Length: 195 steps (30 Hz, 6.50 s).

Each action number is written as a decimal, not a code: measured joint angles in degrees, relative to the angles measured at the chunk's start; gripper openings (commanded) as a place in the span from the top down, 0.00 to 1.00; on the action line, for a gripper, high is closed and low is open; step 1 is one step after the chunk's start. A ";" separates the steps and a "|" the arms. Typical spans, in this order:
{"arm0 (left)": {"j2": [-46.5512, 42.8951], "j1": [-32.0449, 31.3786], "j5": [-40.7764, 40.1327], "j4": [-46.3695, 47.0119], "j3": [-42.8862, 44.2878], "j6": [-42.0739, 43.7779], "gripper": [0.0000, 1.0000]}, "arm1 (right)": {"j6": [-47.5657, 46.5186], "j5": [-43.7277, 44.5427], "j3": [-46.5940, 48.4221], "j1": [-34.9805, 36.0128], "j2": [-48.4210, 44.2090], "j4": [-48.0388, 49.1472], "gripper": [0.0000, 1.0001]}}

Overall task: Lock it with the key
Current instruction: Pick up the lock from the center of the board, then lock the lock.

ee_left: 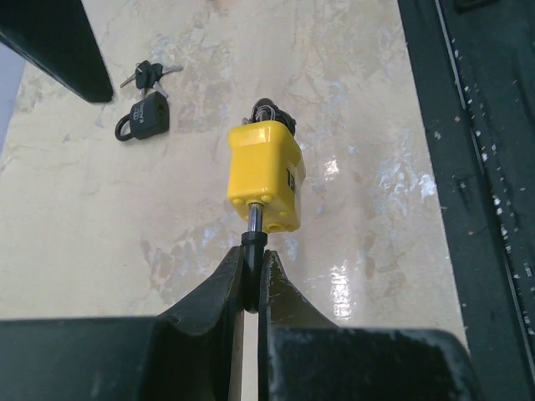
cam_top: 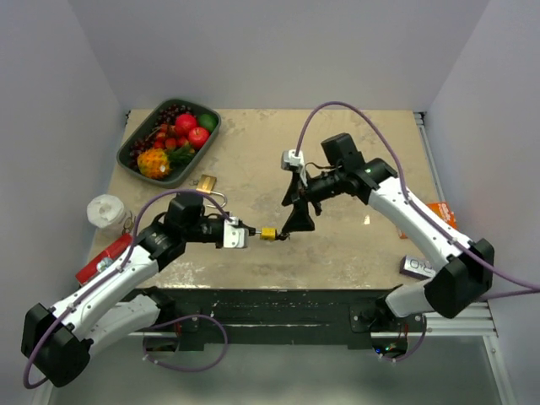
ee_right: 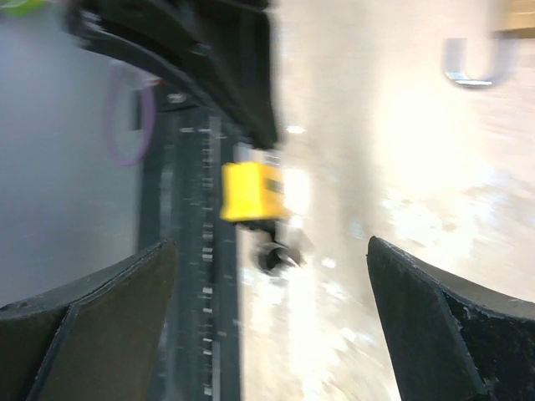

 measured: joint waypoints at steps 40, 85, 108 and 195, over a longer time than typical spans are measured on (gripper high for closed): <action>6.47 1.70 12.70 6.23 8.72 -35.82 1.00 | -1.77 5.14 -10.75 6.43 -11.91 9.42 0.30; 7.93 6.14 18.18 1.03 12.35 -35.60 0.74 | 3.41 8.98 -12.55 7.50 -12.28 16.09 1.00; 8.00 4.26 19.04 3.65 11.39 -42.42 1.00 | 3.43 8.26 -13.00 8.79 -12.96 15.78 1.00; 11.45 18.91 30.08 -11.08 11.93 -26.40 1.00 | 4.31 11.41 -8.35 9.33 -3.04 18.05 0.69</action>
